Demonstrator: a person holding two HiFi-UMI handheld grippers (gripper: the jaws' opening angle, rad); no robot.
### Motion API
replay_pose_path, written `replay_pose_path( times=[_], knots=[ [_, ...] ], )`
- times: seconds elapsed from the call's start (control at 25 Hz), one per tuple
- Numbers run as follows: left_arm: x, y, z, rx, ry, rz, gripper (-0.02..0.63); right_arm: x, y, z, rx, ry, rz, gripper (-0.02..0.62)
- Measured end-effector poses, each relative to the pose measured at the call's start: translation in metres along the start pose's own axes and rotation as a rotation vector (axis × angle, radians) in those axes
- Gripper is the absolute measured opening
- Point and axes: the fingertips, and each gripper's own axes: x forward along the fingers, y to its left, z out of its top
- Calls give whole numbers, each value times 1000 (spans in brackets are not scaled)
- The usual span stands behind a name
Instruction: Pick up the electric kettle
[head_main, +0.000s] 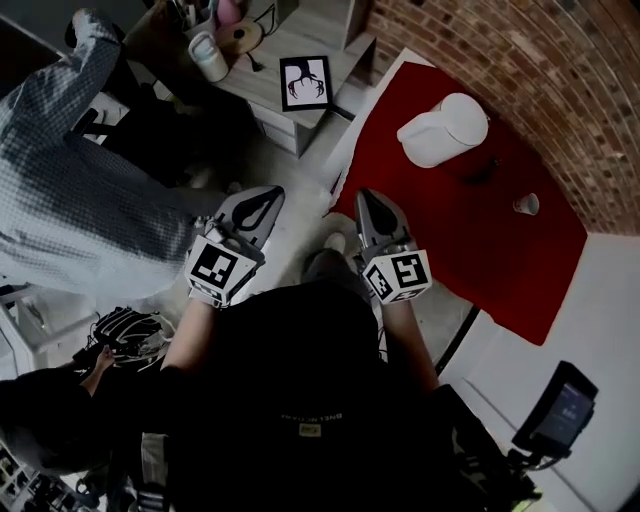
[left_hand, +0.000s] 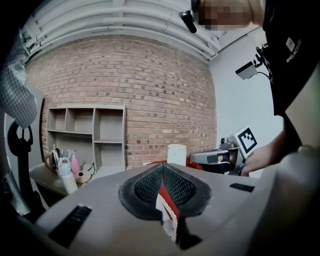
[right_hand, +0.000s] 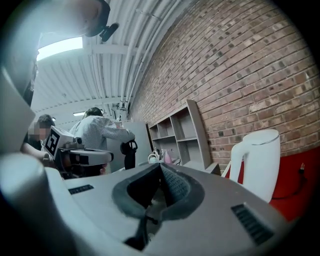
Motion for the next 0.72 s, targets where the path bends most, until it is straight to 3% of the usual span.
replay_pose_path(
  times=[0.72],
  knots=[
    [139, -25, 34, 29, 28, -48, 3, 3, -135, 27, 34, 16, -27, 0]
  ],
)
